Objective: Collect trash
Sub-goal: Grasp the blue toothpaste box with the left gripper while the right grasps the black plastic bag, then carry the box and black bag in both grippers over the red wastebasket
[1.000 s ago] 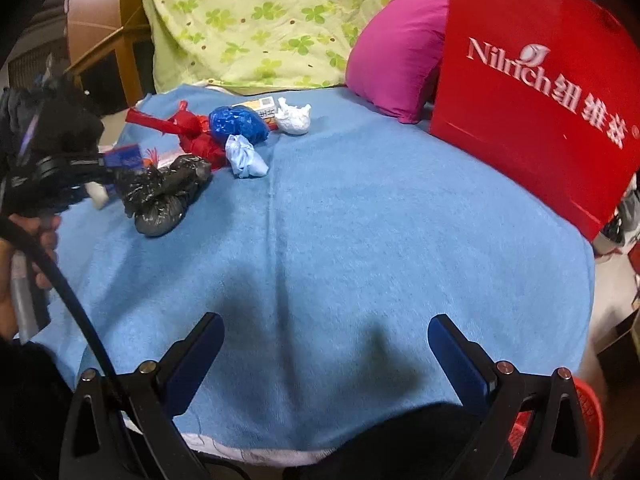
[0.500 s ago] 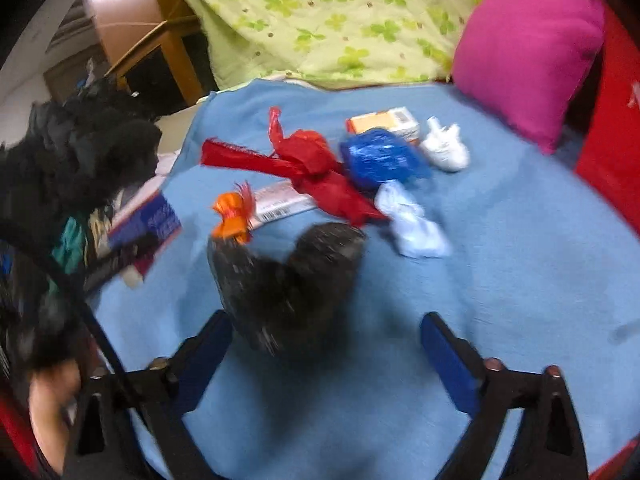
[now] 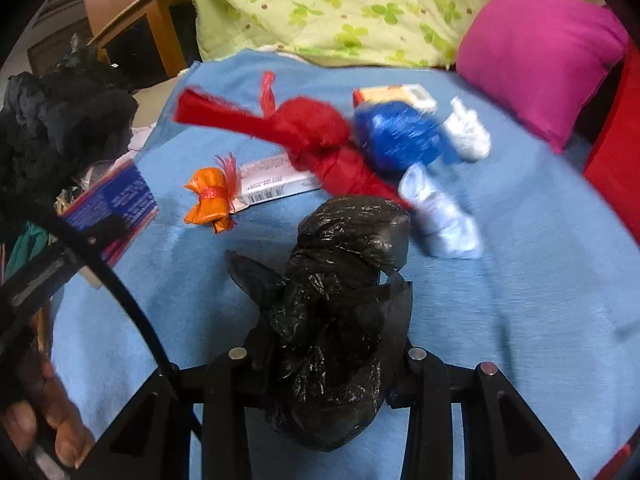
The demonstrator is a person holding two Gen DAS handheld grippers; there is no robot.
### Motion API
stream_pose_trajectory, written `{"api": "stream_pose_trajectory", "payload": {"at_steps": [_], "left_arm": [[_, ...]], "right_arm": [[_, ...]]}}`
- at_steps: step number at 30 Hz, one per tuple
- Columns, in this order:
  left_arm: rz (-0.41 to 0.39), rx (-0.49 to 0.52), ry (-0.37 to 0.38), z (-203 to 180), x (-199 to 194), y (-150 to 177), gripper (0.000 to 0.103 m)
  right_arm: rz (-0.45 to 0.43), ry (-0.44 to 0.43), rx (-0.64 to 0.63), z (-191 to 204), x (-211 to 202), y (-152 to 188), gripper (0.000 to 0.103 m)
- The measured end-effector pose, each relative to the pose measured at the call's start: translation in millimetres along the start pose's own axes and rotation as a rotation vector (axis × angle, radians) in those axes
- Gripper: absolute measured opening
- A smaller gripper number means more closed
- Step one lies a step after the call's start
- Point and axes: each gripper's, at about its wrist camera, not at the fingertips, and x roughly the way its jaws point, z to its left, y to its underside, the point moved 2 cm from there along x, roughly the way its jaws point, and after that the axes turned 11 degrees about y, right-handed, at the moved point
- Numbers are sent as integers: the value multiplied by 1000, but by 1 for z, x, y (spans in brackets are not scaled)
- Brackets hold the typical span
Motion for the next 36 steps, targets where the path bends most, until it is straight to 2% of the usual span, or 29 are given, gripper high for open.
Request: {"api": "stream_pose_trajectory", "payload": {"at_steps": [9, 21, 28, 36], "left_arm": [[-10, 87, -19, -19, -7, 15, 40], [43, 221, 64, -77, -41, 59, 40], [49, 304, 177, -141, -72, 72, 40], [76, 430, 404, -247, -117, 102, 40]], "right_arm": [[7, 36, 112, -80, -42, 40, 41], [-104, 59, 300, -190, -113, 80, 41], [-166, 127, 421, -264, -161, 115, 41], [-182, 237, 562, -350, -214, 189, 41]]}}
